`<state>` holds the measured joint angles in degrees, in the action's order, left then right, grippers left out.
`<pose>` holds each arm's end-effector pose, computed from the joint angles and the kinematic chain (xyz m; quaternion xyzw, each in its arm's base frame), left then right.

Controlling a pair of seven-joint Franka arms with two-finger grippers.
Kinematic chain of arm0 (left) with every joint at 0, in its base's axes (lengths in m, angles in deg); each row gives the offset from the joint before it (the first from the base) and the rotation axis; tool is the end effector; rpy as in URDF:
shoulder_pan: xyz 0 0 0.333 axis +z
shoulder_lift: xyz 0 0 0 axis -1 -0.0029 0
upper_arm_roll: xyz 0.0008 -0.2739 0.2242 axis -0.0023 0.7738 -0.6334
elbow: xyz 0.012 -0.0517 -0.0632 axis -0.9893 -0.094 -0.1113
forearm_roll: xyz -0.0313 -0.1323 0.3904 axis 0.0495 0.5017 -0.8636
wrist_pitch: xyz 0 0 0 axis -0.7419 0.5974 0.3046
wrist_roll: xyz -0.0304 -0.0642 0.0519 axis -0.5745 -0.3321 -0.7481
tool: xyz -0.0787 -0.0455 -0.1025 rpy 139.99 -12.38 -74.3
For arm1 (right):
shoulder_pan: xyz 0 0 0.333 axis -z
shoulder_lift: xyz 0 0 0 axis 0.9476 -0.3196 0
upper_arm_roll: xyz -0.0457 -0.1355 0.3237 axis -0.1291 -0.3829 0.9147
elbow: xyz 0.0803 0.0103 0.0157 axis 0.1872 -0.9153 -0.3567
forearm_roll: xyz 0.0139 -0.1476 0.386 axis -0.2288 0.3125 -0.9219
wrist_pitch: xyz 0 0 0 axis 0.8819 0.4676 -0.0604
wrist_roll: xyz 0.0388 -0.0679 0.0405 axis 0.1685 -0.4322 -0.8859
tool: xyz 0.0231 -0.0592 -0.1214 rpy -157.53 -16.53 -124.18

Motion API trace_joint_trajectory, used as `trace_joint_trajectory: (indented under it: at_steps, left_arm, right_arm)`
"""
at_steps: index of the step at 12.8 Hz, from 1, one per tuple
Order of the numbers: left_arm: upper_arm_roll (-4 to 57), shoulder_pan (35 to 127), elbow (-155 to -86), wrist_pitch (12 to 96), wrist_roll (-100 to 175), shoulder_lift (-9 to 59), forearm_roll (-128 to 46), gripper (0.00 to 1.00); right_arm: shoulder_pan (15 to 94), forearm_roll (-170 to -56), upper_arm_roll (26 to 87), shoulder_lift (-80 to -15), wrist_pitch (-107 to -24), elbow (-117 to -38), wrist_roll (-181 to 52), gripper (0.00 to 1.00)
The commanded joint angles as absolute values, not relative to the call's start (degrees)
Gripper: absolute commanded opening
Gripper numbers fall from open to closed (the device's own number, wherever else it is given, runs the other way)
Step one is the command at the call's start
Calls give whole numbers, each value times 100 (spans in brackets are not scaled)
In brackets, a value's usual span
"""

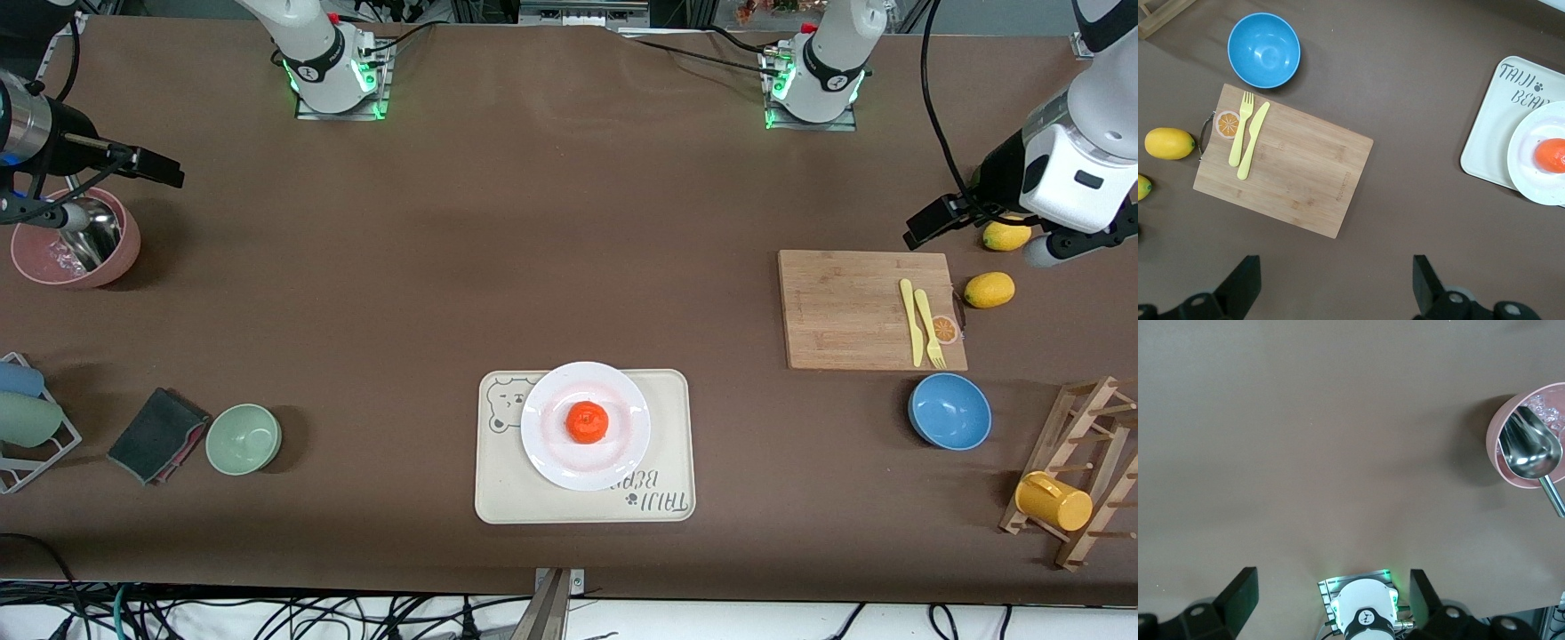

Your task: Place orange and plate with both arms

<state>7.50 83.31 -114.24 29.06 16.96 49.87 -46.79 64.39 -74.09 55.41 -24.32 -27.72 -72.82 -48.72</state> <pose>0.5771 -0.0655 0.5976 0.9823 0.1847 -0.0250 0.0210 0.5409 -0.0011 0.5815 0.9851 -0.0920 -0.1422 0.0316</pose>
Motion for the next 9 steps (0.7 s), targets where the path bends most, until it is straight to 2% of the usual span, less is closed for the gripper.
trace_joint_trajectory:
  at_steps: [1, 6, 9]
  left_arm:
    - [765, 8377, -11312, 2848, 1693, 4938, -4569, 100]
    - [765, 8377, -11312, 2848, 1693, 4938, -4569, 100]
    - [765, 8377, -11312, 2848, 1693, 4938, -4569, 100]
  right_arm:
    - [6477, -7498, 5512, -2498, -2605, -7082, -4946, 100]
    - [6486, -7700, 5424, -2498, -2657, -7091, -4946, 100]
    - [6564, -7648, 5467, -2515, -2972, -7091, -4981, 100]
